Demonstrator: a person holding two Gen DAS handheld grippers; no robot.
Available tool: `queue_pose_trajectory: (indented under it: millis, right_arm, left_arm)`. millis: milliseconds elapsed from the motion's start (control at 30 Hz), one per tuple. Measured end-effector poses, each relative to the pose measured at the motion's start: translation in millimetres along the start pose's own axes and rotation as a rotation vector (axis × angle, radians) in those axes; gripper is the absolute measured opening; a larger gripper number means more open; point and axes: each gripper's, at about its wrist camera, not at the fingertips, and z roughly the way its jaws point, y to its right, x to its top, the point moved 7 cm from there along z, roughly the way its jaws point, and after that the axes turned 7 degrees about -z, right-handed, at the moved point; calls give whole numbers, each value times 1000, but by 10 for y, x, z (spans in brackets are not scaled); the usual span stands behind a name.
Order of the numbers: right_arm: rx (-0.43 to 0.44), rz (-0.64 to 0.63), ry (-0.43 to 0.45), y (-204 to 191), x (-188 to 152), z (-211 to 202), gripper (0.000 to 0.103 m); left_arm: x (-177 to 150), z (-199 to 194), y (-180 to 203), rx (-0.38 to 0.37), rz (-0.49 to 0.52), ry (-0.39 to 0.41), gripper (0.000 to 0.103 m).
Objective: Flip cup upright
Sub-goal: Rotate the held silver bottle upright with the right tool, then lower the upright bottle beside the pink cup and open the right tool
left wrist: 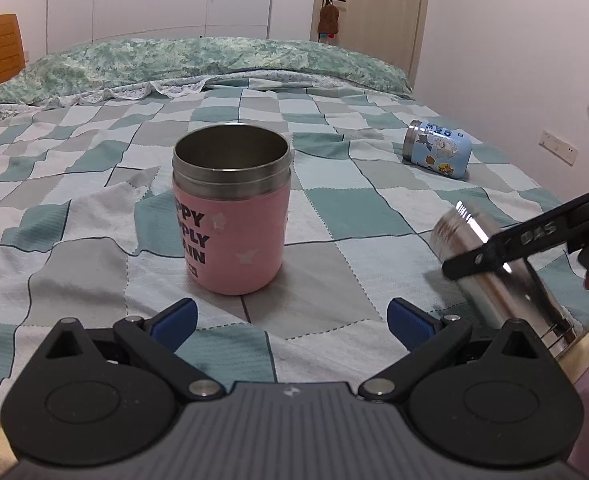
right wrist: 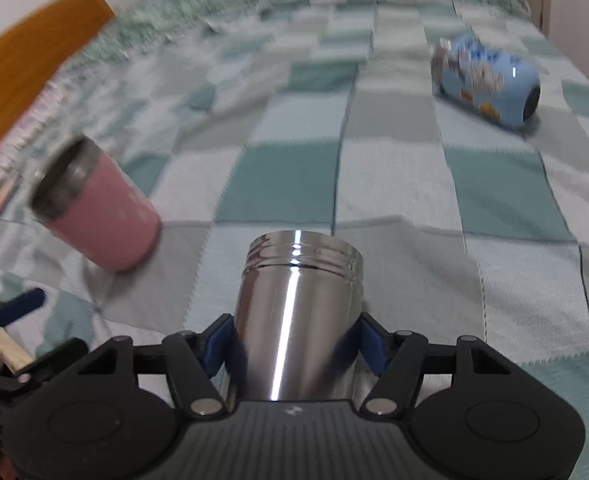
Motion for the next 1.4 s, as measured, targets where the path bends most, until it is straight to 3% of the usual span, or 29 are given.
queue_pose_trajectory:
  millis: [233, 433, 700, 900, 1100, 1167, 1200, 1233, 1400]
  right_arm:
    - [27, -109, 374, -182, 257, -530, 62]
    - [-45, -252, 546, -480, 612, -545, 62]
    - [-93, -369, 551, -882, 704, -146, 62]
    - [-91, -381, 450, -973, 604, 243, 62]
    - [-71, -364, 449, -946, 583, 266, 62]
    - [-62, -352, 427, -930, 572, 275, 74]
    - [-65, -345, 438, -915, 552, 241, 91]
    - [-62, -344, 456, -908, 543, 202, 99]
    - [-28, -350, 580, -839, 399, -191, 100]
  left_arm:
    - [89, -84, -35, -4, -21, 32, 103]
    - [145, -125, -96, 11, -46, 55, 103]
    - [140, -100, -166, 32, -63, 60, 103]
    - [129, -65, -227, 45, -67, 54, 103]
    - [137, -59, -264, 51, -71, 56, 103]
    - [145, -69, -253, 50, -72, 60, 103]
    - [153, -73, -251, 50, -72, 62, 103]
    - [161, -80, -240, 50, -70, 63, 103]
    - [183, -181, -116, 40, -55, 85, 103]
